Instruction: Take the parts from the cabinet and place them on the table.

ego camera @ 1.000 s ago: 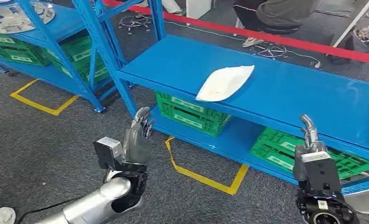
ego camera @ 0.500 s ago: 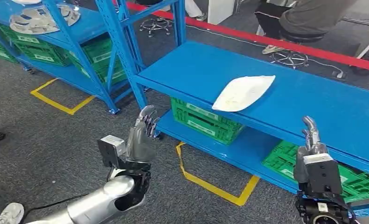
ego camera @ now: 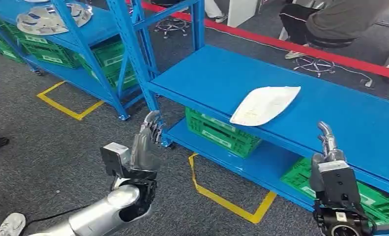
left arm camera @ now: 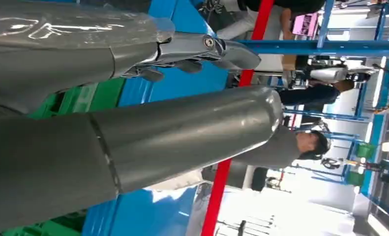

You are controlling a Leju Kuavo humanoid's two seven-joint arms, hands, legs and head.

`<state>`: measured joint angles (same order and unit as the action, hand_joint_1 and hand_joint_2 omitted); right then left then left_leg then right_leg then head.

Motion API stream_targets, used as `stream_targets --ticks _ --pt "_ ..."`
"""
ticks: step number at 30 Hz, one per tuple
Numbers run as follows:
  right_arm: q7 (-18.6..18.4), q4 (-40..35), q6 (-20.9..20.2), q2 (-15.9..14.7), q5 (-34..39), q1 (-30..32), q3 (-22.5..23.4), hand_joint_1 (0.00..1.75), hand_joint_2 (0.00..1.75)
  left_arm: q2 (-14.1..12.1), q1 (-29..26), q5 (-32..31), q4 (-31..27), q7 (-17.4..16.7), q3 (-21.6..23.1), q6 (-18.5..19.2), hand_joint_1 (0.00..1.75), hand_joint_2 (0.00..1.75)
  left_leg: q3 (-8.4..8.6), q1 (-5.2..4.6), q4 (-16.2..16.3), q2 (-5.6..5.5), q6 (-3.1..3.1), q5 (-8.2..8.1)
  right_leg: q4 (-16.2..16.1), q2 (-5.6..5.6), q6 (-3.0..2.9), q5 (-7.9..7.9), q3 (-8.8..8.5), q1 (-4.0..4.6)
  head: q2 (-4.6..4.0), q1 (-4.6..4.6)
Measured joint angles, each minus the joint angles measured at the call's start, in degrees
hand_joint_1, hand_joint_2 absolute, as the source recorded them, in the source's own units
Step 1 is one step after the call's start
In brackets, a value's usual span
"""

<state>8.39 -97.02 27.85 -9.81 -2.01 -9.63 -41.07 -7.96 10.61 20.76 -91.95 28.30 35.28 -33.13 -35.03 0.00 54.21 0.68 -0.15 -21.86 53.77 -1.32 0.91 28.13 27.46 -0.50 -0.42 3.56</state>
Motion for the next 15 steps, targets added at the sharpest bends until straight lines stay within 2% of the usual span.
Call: stream_targets --ticks 1,2,3,4,5,6,7,8,9,10,11,12,13,15 --pt "0.0 0.0 0.0 0.0 0.0 0.0 0.0 0.0 0.0 0.0 0.0 -0.1 0.0 0.0 0.0 0.1 0.0 0.0 0.38 0.24 -0.3 -0.15 0.38 0.04 0.1 -0.03 0.47 0.41 -0.19 -0.14 0.0 0.04" --pt "0.0 0.0 0.0 0.0 0.0 0.0 0.0 0.0 0.0 0.0 0.0 -0.1 0.0 0.0 0.0 0.2 0.0 0.0 0.79 0.38 -0.5 -0.19 0.76 -0.14 1.7 0.42 0.65 1.3 0.46 -0.28 0.0 -0.09" --pt "0.0 0.0 0.0 0.0 0.0 -0.1 0.1 0.0 0.0 0.0 0.1 -0.2 0.0 -0.1 0.0 0.2 0.0 0.0 1.06 0.37 -0.5 -0.21 1.1 -0.38 5.3 0.68 0.68 3.2 2.07 -0.23 0.0 -0.37" --pt "0.0 0.0 0.0 0.0 0.1 -0.1 0.1 0.0 0.0 0.1 0.1 -0.2 0.0 -0.1 0.0 0.3 0.0 0.0 1.26 0.35 -0.5 -0.29 1.32 -0.54 10.7 0.88 0.69 5.36 4.88 -0.11 0.0 -0.77" --pt "0.0 0.0 0.0 0.0 0.2 0.0 0.0 0.0 0.0 0.1 0.1 -0.2 0.0 -0.1 0.0 0.4 0.0 0.0 1.42 0.25 -0.4 -0.43 1.5 -0.76 16.2 0.98 0.76 7.21 8.01 -0.09 0.0 -0.79" --pt "0.0 0.0 0.0 0.0 0.2 0.1 0.0 0.0 0.0 0.1 0.0 -0.2 0.0 -0.1 0.0 0.4 0.0 0.0 1.67 0.14 -0.4 -0.61 1.55 -1.02 20.3 1.0 0.74 7.98 10.65 -0.09 0.0 -0.81" --pt "0.0 0.0 0.1 0.0 0.2 0.3 0.1 0.0 0.0 0.1 -0.1 -0.2 0.0 -0.2 0.0 0.4 0.0 0.0 2.05 0.07 -0.4 -0.82 1.52 -1.28 20.8 1.01 0.63 6.96 11.6 -0.08 0.0 -0.77" --pt "0.0 0.0 0.2 0.0 0.3 0.4 0.1 0.0 0.0 0.1 -0.1 -0.2 0.0 -0.2 0.0 0.4 0.0 0.0 2.62 0.0 -0.4 -1.04 1.5 -1.64 18.3 1.03 0.41 4.47 11.07 -0.07 0.0 -0.83" --pt "-0.1 0.0 0.2 0.0 0.3 0.4 0.1 0.0 0.0 0.2 -0.1 -0.2 0.0 -0.3 0.0 0.4 0.0 0.0 3.22 -0.03 -0.4 -1.15 1.43 -1.96 14.2 1.08 0.16 1.51 9.5 -0.07 0.0 -0.87" --pt "-0.1 0.0 0.3 0.0 0.3 0.3 0.1 0.0 0.0 0.2 -0.1 -0.2 0.0 -0.3 0.0 0.4 0.0 0.0 3.94 -0.09 -0.4 -1.29 1.33 -2.38 8.0 1.15 -0.25 -2.24 7.05 0.02 0.0 -0.87" --pt "-0.1 0.0 0.3 0.0 0.3 0.3 0.2 0.0 0.0 0.2 -0.1 -0.2 0.0 -0.3 0.0 0.4 0.0 0.0 4.29 -0.07 -0.5 -1.32 1.17 -2.72 3.1 1.3 -0.7 -4.54 5.45 0.15 0.0 -0.98" --pt "-0.1 0.0 0.4 0.0 0.4 0.3 0.1 0.0 0.0 0.2 -0.1 -0.2 0.0 -0.4 0.0 0.4 0.0 0.0 4.34 -0.49 -0.3 -1.44 0.82 -2.96 2.2 1.41 -0.8 -3.58 4.69 0.47 0.0 -1.01" --pt "-0.1 -0.1 0.5 0.0 0.4 0.3 0.1 0.0 0.0 0.2 0.0 -0.2 0.0 -0.5 0.0 0.4 0.0 0.0 4.06 -0.3 -0.2 -1.59 0.61 -3.01 1.4 1.44 -0.99 -3.13 3.7 0.52 0.0 -1.01" --pt "-0.2 -0.1 0.8 0.0 0.4 0.4 0.1 0.0 0.0 0.2 0.0 -0.1 0.0 -0.6 0.0 0.3 0.0 0.0 4.08 -0.13 -0.6 -1.56 0.07 -2.88 1.4 1.48 -1.34 -3.08 3.95 0.66 0.0 -0.98"
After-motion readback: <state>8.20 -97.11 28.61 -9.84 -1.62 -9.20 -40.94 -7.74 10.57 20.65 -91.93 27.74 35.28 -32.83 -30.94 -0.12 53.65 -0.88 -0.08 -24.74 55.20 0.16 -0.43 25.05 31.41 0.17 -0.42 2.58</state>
